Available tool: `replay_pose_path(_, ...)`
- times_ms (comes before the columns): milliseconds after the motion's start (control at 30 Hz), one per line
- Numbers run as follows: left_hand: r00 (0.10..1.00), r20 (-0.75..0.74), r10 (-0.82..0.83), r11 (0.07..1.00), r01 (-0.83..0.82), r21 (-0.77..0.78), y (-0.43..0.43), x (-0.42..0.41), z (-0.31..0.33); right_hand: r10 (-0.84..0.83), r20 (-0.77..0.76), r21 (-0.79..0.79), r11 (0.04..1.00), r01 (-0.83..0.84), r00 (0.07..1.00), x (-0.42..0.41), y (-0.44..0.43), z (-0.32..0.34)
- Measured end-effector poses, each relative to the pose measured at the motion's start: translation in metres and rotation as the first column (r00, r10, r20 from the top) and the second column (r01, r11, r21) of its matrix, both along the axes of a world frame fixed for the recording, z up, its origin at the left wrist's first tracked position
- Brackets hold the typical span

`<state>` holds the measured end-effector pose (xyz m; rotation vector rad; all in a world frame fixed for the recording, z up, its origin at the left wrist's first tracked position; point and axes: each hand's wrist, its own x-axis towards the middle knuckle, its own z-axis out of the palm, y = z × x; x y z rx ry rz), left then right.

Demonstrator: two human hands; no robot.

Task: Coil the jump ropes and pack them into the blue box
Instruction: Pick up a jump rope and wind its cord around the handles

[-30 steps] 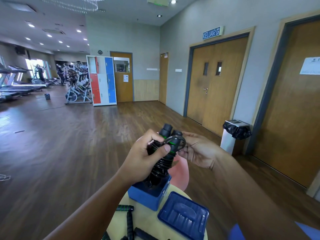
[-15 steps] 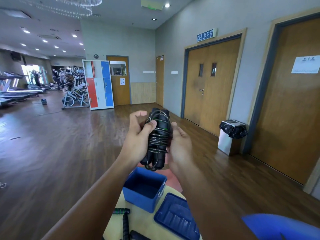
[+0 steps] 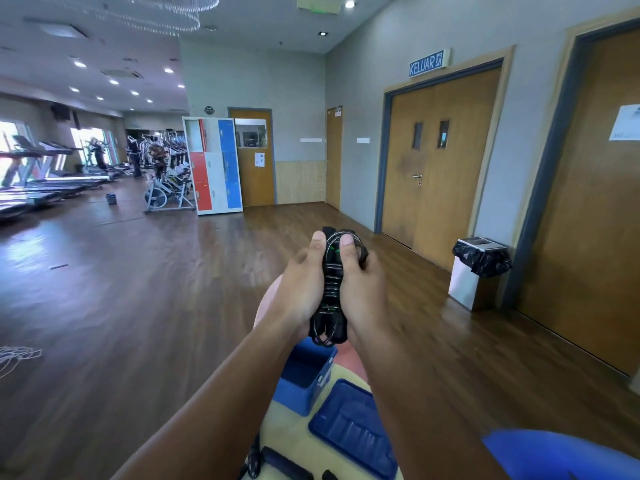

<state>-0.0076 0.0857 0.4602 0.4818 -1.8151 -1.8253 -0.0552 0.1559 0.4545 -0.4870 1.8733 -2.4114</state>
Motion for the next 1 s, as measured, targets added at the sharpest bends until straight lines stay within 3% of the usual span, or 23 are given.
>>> replay_pose_path(233,0.996,-0.047,0.074,0.990,-0.079,-0.114,0.026,-0.005,-0.018,0.039,0.039,-0.010,0.999,-0.039,0.998,-0.011,0.014,-0.023)
replay_pose_path(433,0.988,0.083,0.126,0.933,-0.090,-0.350,0.021,-0.005,-0.026,0.066,-0.019,-0.001,0.998,-0.066,0.998,-0.015,0.027,-0.036)
replay_pose_path(633,0.993,0.109,0.047,0.931,-0.004,-0.366,0.026,-0.001,-0.029,0.260,-0.053,0.136,0.959,-0.251,0.964,-0.032,0.061,-0.036)
replay_pose_path(733,0.985,0.168,-0.034,0.899,0.104,-0.426,0.026,0.003,-0.030,0.268,-0.097,0.299,0.926,-0.229,0.958,-0.050,0.070,-0.026)
replay_pose_path(867,0.965,0.250,0.082,0.792,0.089,-0.604,0.020,-0.008,-0.033,0.348,-0.018,0.614,0.743,-0.264,0.937,-0.062,0.074,-0.018)
replay_pose_path(1000,0.946,0.252,0.204,0.738,0.020,-0.675,0.014,-0.017,-0.032,0.363,0.007,0.545,0.780,-0.308,0.932,-0.063,0.076,-0.029)
